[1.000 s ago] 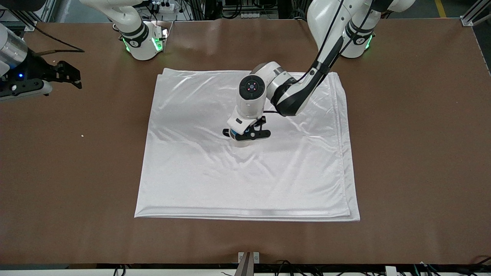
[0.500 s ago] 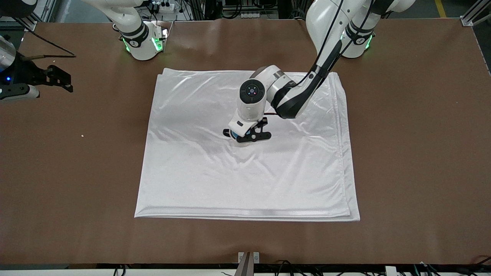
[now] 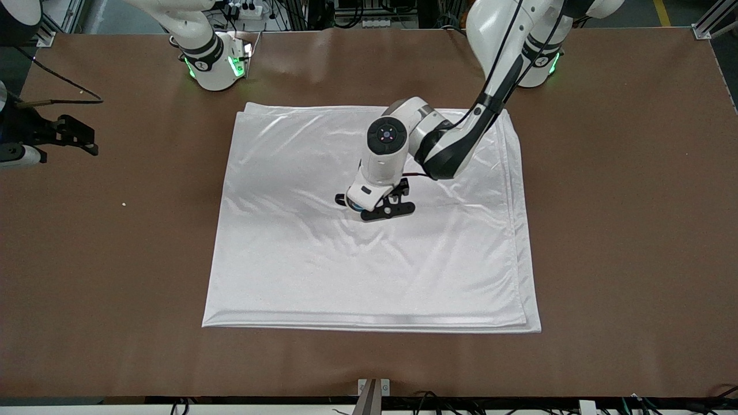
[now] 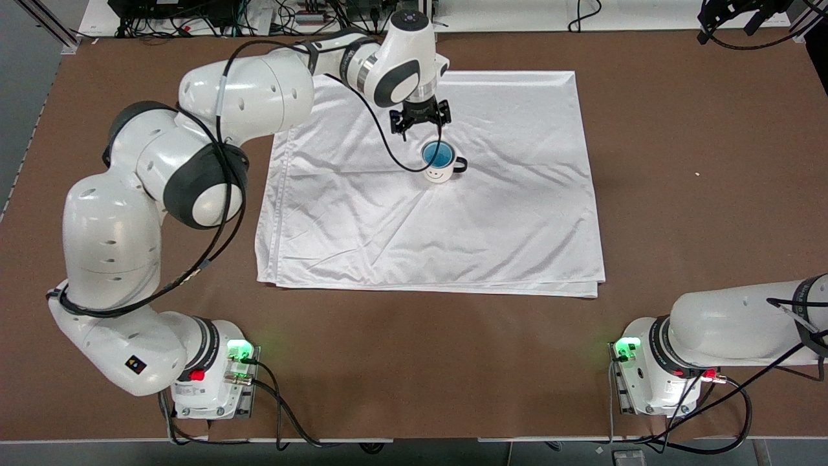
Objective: Place blue cup into white mug on cloth
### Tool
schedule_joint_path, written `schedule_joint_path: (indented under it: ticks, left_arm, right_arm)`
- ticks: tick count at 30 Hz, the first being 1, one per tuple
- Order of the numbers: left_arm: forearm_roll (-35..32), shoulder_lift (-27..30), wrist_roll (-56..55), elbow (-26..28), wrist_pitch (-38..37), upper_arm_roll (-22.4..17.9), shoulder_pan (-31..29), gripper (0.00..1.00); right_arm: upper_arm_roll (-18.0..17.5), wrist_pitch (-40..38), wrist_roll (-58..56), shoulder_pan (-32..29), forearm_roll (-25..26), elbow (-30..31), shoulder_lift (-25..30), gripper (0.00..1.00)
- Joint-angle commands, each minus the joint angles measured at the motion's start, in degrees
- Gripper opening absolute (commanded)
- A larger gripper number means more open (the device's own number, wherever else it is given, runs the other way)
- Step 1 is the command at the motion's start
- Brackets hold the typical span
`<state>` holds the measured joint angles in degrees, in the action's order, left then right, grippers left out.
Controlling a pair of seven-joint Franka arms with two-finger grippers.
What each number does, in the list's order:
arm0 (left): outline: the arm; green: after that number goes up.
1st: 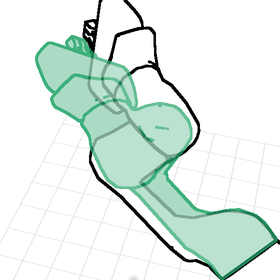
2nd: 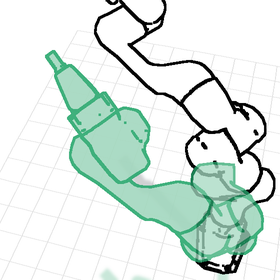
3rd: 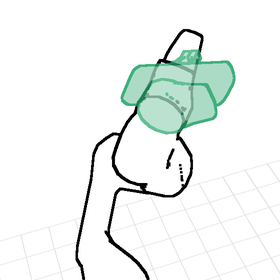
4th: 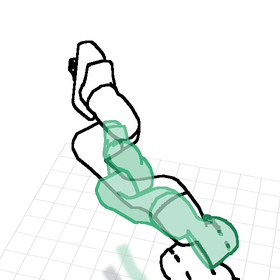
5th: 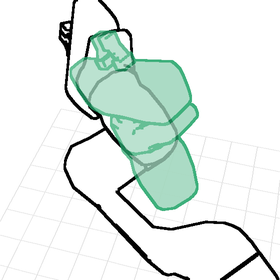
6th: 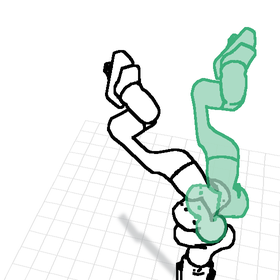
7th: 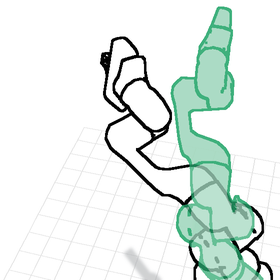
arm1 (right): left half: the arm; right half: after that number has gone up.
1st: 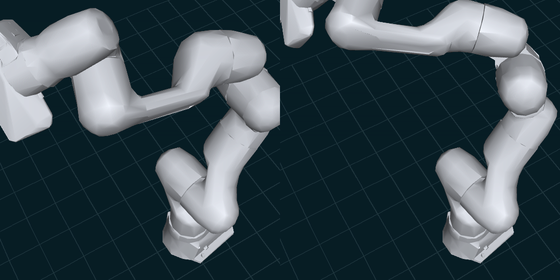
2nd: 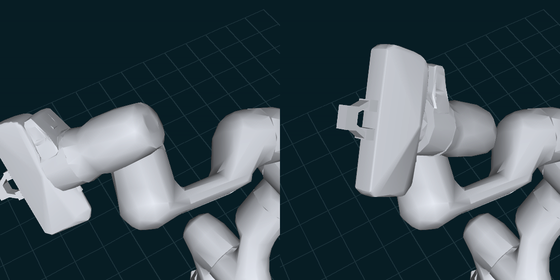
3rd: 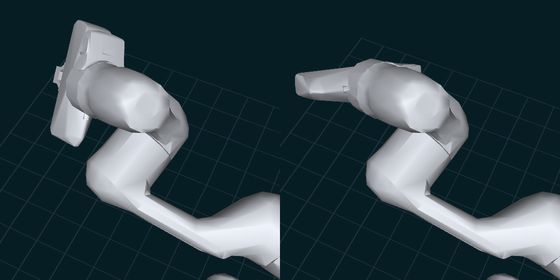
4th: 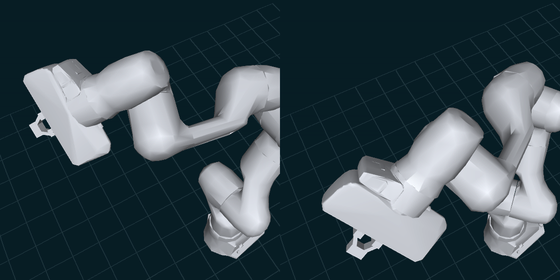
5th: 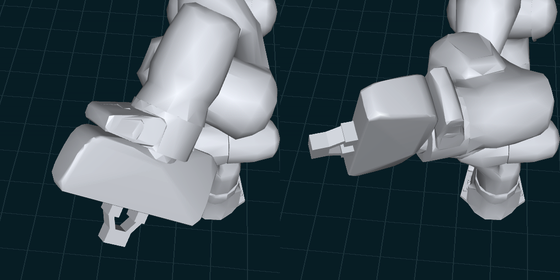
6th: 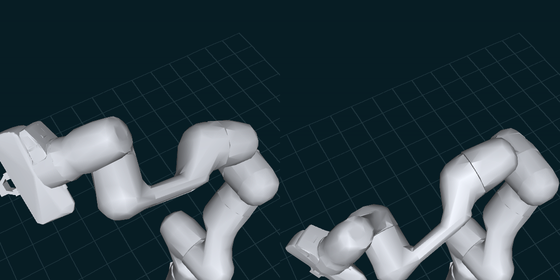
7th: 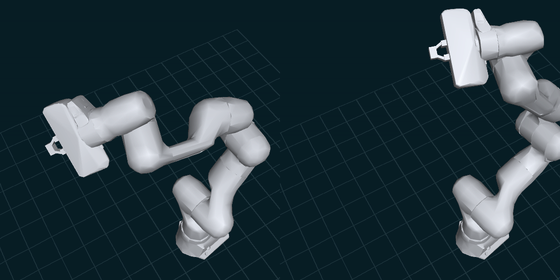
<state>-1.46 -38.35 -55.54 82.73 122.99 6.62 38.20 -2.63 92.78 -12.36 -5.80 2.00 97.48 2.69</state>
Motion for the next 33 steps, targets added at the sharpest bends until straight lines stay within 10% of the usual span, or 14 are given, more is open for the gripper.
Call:
schedule_joint_path:
  ticks: [1,33]
  left_arm:
    - [-0.9,2.4,-0.5,0.7,-0.6,-4.9,-0.1,1.0]
    - [-1.1,6.3,43.0,0.9,-1.3,-9.0,-30.4,1.0]
  right_arm:
    - [-1.1,-0.8,1.0,-1.1,0.1,-3.5,-2.3,1.0]
    - [-0.9,0.7,20.0,0.9,0.1,-5.2,-2.3,1.0]
